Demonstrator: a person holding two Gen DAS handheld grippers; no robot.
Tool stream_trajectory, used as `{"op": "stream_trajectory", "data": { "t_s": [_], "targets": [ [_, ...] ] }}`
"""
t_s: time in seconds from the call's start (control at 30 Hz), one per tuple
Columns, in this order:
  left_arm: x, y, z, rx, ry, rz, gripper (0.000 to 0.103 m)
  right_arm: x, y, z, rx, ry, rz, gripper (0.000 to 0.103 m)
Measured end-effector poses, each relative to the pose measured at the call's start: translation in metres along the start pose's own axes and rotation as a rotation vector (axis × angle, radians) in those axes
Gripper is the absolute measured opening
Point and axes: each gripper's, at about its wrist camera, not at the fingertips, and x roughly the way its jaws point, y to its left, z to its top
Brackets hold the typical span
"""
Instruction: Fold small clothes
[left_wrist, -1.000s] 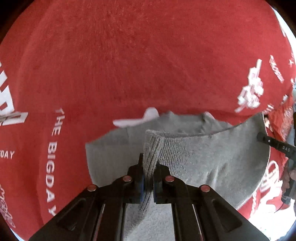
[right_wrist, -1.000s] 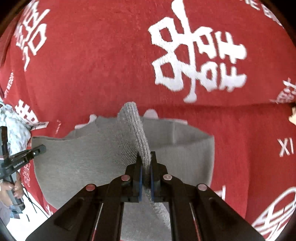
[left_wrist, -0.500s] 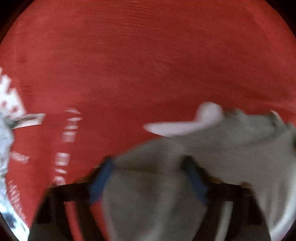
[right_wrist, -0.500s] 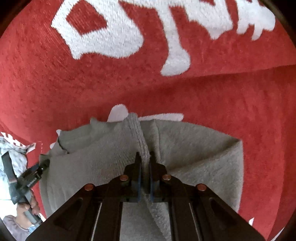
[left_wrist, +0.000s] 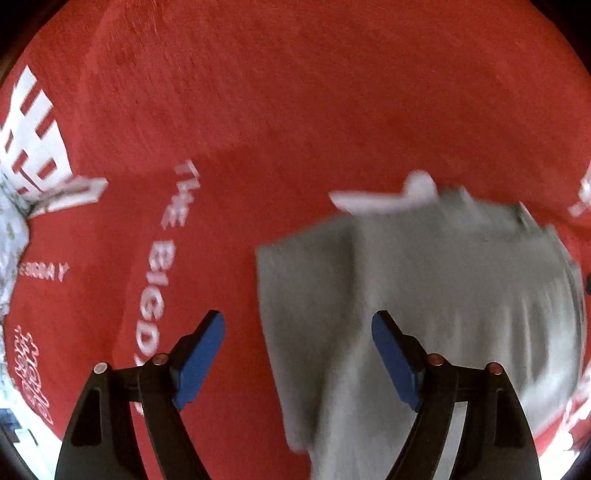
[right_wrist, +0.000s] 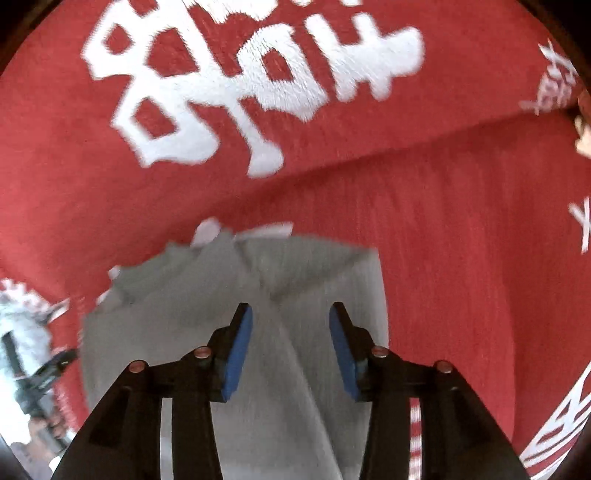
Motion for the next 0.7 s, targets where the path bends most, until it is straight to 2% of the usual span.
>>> {"op": "stream_trajectory", "data": {
  "t_s": [0.2, 0.3, 0.33, 0.37, 0.4, 0.5, 0.53, 0.7],
  "targets": [
    [-0.008, -0.005, -0.065, -0.017, 0.129, -0.064, 0.083, -0.020, -0.033, -0.063, 0.081, 0.108, 0.071, 0.047],
    [-0.004, -0.005, -0.088, -0.035, 0.175, -0.086, 0.080, -0.009, -0.047, -0.081, 0.123, 0.161, 0.102, 0.047],
    [-0.003, -0.006, -0.093, -0.026, 0.176, -0.086, 0.074, -0.004, -0.051, -0.086, 0.127, 0.198, 0.103, 0.034],
    [-0.002, -0.009, -0.097, -0.008, 0.176, -0.088, 0.060, 0.000, -0.056, -0.091, 0.127, 0.222, 0.093, 0.016],
    [-0.001, -0.012, -0.100, 0.013, 0.182, -0.088, 0.050, 0.001, -0.054, -0.093, 0.122, 0.227, 0.094, 0.008],
    [-0.002, -0.018, -0.107, 0.047, 0.165, -0.081, 0.047, -0.019, -0.051, -0.094, 0.105, 0.164, 0.125, 0.008],
    [-0.001, -0.018, -0.109, 0.052, 0.160, -0.079, 0.047, -0.025, -0.054, -0.104, 0.107, 0.157, 0.128, 0.008],
    [-0.001, -0.017, -0.115, 0.052, 0.138, -0.064, 0.047, -0.014, -0.080, -0.124, 0.129, 0.190, 0.069, 0.005]
  ]
}}
